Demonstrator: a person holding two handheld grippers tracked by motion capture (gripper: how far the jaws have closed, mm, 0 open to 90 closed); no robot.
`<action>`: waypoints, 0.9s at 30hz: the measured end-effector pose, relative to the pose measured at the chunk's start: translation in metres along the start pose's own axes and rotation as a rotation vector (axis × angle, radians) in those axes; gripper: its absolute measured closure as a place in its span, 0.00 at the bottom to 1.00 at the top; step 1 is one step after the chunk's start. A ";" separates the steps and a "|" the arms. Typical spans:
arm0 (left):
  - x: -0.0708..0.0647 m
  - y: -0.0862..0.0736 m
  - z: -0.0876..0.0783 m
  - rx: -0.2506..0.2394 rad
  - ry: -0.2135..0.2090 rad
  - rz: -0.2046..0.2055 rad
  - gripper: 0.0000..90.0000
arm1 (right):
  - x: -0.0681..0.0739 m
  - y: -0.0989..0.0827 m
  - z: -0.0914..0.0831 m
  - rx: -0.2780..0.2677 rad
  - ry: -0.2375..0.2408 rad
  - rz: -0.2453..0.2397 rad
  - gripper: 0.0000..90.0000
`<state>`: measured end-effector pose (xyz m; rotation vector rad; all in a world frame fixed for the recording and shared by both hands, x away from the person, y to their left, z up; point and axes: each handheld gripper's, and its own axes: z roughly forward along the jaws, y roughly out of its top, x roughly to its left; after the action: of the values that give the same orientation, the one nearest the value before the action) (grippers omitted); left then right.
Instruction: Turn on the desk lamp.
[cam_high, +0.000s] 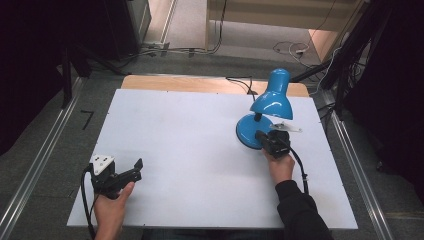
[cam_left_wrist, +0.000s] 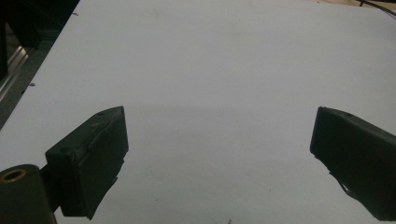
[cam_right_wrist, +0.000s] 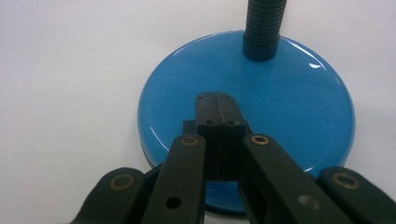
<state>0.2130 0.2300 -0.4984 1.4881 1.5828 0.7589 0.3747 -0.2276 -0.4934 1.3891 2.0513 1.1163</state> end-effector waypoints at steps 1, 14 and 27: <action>0.000 0.000 0.000 0.000 -0.001 0.000 0.06 | 0.000 0.000 0.000 0.000 -0.001 0.000 0.97; 0.001 0.000 0.000 0.005 0.000 -0.002 0.06 | 0.001 -0.002 0.001 -0.001 -0.004 0.008 0.97; 0.001 0.000 -0.001 0.004 0.000 -0.004 0.06 | 0.002 -0.003 0.001 -0.007 -0.012 -0.001 0.97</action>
<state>0.2122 0.2311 -0.4987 1.4869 1.5880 0.7537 0.3735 -0.2261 -0.4961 1.3876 2.0382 1.1107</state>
